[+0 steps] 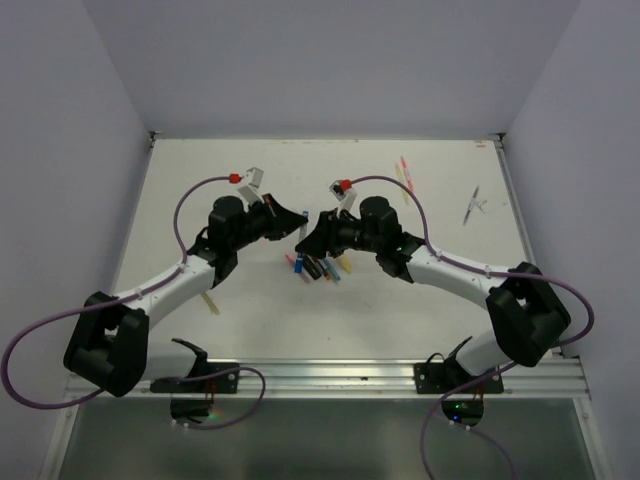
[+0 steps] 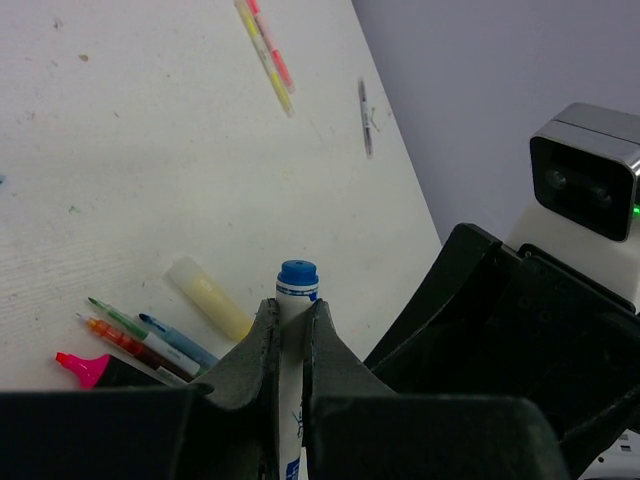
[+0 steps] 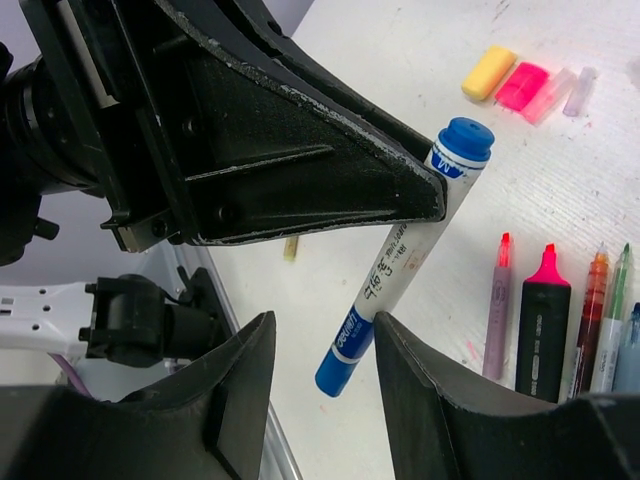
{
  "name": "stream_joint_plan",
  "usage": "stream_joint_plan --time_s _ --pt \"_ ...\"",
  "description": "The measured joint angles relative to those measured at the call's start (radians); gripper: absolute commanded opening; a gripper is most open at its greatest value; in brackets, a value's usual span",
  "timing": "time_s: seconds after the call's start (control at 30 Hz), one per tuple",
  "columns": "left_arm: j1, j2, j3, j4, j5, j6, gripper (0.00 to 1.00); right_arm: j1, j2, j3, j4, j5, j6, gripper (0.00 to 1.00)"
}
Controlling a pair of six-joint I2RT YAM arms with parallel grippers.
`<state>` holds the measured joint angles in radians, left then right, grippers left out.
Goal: Open the pen caps
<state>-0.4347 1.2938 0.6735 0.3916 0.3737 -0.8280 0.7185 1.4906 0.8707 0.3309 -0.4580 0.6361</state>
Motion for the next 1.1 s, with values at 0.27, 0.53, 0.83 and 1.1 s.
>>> stream_joint_plan --time_s 0.27,0.53,0.83,1.1 --pt "-0.019 0.0 0.044 -0.013 0.01 -0.01 0.0 0.0 -0.009 0.0 -0.057 0.074 -0.032 0.48" --pt "-0.032 -0.001 0.062 -0.003 0.018 -0.011 0.0 0.003 -0.002 0.013 -0.079 0.1 -0.037 0.31" --pt "-0.029 -0.003 0.079 -0.027 0.002 0.015 0.66 0.0 0.023 0.036 -0.083 0.109 -0.028 0.0" --pt "-0.038 -0.119 0.109 -0.166 -0.101 0.072 0.85 -0.066 0.023 0.036 -0.09 0.139 -0.031 0.0"
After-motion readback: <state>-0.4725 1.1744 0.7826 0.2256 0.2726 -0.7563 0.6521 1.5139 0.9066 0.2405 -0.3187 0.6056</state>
